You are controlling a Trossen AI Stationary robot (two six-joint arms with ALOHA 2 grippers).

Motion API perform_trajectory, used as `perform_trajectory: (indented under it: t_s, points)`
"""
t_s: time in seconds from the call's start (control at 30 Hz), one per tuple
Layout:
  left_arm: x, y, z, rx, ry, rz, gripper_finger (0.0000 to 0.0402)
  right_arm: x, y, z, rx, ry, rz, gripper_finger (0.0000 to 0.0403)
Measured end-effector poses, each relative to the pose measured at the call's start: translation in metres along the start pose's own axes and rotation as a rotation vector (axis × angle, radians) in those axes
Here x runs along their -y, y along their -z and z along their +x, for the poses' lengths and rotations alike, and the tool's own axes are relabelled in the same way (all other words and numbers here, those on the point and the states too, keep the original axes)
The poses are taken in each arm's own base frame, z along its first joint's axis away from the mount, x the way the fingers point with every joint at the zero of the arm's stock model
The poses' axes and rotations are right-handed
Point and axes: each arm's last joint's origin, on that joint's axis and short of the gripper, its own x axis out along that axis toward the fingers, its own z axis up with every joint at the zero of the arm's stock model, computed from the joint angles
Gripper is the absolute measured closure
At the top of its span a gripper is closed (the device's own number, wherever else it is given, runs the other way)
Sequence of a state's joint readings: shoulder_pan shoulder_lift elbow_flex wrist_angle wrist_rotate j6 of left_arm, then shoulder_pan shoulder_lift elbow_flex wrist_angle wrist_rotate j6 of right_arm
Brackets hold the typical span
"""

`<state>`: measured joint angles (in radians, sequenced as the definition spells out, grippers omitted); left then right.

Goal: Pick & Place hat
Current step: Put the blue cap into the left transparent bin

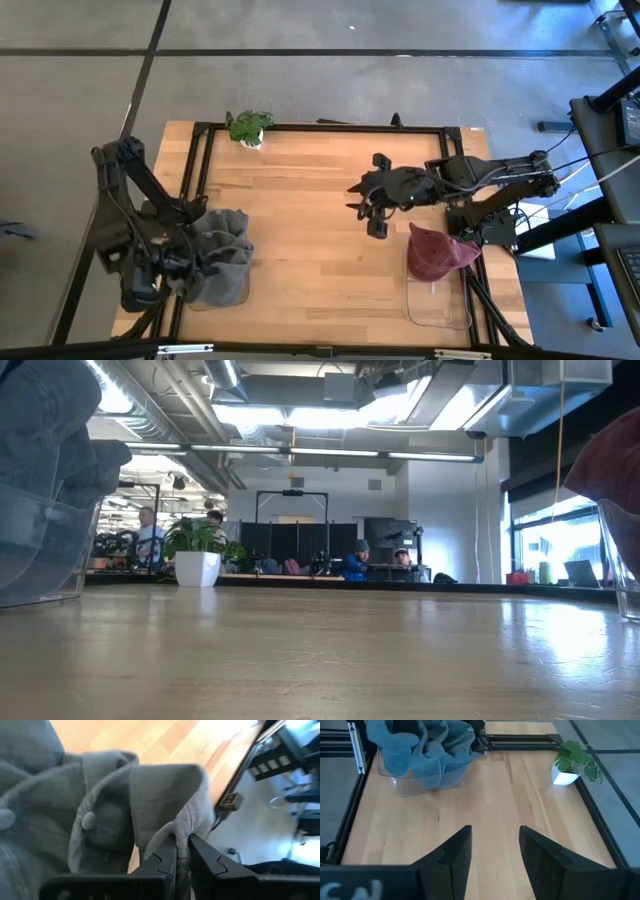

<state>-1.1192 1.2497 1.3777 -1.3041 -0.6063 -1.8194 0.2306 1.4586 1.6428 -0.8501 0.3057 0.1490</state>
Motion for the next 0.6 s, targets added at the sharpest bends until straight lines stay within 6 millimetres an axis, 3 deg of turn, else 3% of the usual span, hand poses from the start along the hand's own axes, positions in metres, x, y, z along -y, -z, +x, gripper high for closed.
perform_trajectory:
  t_s: [0.2, 0.37, 0.6]
  points:
    - [0.013, 0.013, 0.025, -0.060, -0.082, 0.014, 0.0376, 0.000, 0.000, 0.000, 0.004, 0.004, 0.002, 0.0237]
    - [0.029, 0.017, 0.040, -0.026, -0.016, 0.022, 0.0376, 0.000, 0.000, 0.002, 0.000, 0.006, 0.000, 0.0237]
    - [0.020, 0.022, 0.047, -0.080, -0.168, 0.007, 0.0376, -0.001, 0.000, 0.002, 0.000, 0.006, -0.001, 0.0237]
